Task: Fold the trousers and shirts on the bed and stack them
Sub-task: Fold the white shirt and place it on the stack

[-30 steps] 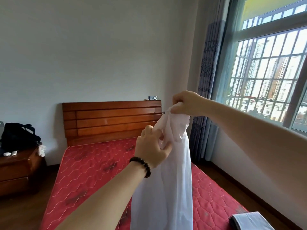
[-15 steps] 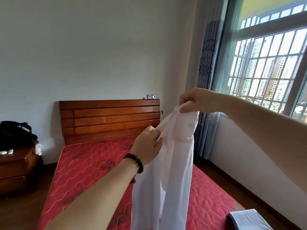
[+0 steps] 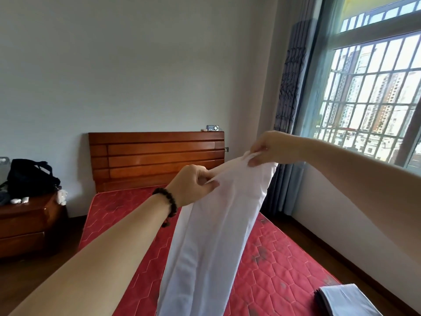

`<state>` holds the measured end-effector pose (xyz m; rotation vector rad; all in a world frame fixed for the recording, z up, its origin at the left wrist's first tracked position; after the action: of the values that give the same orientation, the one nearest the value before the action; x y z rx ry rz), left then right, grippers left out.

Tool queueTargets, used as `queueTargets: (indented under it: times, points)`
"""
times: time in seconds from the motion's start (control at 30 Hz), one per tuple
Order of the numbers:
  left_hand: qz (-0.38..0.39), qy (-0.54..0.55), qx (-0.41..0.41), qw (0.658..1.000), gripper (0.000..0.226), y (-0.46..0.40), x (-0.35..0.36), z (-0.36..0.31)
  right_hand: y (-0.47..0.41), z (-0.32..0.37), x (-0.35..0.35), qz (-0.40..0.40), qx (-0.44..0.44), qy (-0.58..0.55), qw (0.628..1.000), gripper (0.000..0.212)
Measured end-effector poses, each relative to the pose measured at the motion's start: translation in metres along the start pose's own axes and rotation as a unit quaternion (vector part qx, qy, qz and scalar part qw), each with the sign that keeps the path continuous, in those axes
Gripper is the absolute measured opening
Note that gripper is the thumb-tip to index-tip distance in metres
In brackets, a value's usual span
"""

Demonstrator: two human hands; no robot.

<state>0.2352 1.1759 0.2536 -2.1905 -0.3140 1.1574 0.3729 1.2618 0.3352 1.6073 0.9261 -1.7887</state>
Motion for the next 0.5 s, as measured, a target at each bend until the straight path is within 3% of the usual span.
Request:
queueTargets:
  times: [0.13,0.23,0.33,0.43,0.5]
  points:
    - [0.058,-0.047,0.006,0.997,0.015,0.021,0.014,0.013,-0.012,0.022,-0.017,-0.068,-0.019,0.066,0.995,0.022]
    - [0.055,-0.05,0.008,0.997,0.017,0.031,0.014,0.02,-0.023,0.039,-0.014,-0.092,-0.041,0.159,0.982,0.025]
    - [-0.027,-0.025,0.0,0.999,0.008,0.033,-0.003,0.024,-0.028,0.044,-0.016,-0.115,-0.04,0.226,0.966,0.035]
    - [-0.143,0.035,-0.017,0.989,0.006,0.041,-0.019,0.026,-0.031,0.048,-0.023,-0.14,-0.062,0.237,0.959,0.031]
    - [-0.114,0.062,-0.037,0.991,0.006,0.041,-0.011,0.027,-0.033,0.052,-0.018,-0.105,-0.076,0.251,0.959,0.019]
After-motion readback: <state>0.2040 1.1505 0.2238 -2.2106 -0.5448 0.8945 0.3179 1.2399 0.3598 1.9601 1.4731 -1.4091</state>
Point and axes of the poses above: each hand's wrist, its own y-axis away from the middle knuckle, its own x-axis out of the palm, z = x × y, the point moved 8 cm from there along -y, towards the middle knuckle, and after that the axes turned 7 degrees about x, right-handed, at the moved point
